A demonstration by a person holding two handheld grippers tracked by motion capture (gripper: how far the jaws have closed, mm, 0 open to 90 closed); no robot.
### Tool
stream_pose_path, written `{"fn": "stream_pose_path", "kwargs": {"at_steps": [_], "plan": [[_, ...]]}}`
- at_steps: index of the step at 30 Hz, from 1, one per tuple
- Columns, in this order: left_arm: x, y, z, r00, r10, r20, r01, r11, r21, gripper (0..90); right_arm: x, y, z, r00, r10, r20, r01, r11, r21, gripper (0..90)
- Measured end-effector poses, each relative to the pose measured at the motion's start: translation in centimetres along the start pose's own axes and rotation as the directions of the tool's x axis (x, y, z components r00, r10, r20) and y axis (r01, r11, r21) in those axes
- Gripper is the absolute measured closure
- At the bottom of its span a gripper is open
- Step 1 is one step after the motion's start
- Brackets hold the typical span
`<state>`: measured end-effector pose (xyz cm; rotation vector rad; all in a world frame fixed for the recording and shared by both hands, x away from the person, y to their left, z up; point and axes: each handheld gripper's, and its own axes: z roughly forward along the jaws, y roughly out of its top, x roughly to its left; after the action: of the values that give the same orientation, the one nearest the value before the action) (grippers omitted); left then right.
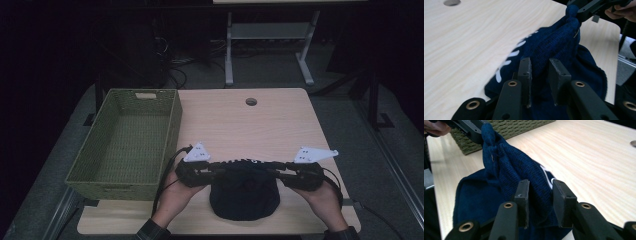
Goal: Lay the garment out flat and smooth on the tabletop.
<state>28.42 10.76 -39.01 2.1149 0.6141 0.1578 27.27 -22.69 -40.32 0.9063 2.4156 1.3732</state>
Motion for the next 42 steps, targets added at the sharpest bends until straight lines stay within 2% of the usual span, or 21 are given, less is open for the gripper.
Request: {"fn": "stream_pose_path", "kwargs": {"at_steps": [6, 19, 28, 35, 42], "plan": [[-0.6, -0.9, 0.0, 0.9995, -0.010, 0.032, 0.009, 0.9998, 0.017, 70.1, 0.3, -1.3, -0.3, 0.9992, 0.017, -0.035, -0.017, 1.000, 0.003, 65.3], [-2.4, -3.3, 0.2, 0.9974, -0.024, 0.068, 0.020, 0.9979, 0.062, 64.1, 2.2, -3.8, -0.7, 0.9978, 0.026, -0.061, -0.024, 0.999, 0.031, 62.3], [-3.3, -4.8, 0.2, 0.9947, -0.052, 0.088, 0.044, 0.9949, 0.091, 61.5, 3.3, -5.0, -1.1, 0.9956, 0.022, -0.091, -0.018, 0.999, 0.036, 57.3], [-3.5, -4.4, -0.6, 0.9948, -0.046, 0.091, 0.040, 0.9968, 0.069, 59.9, 3.5, -4.7, -1.8, 0.9946, 0.021, -0.102, -0.021, 1.000, 0.007, 50.8], [-3.5, -3.2, -2.1, 0.9952, -0.034, 0.092, 0.033, 0.9994, 0.014, 58.8, 3.2, -3.6, -3.4, 0.9942, 0.004, -0.107, -0.011, 0.998, -0.065, 50.1]]}}
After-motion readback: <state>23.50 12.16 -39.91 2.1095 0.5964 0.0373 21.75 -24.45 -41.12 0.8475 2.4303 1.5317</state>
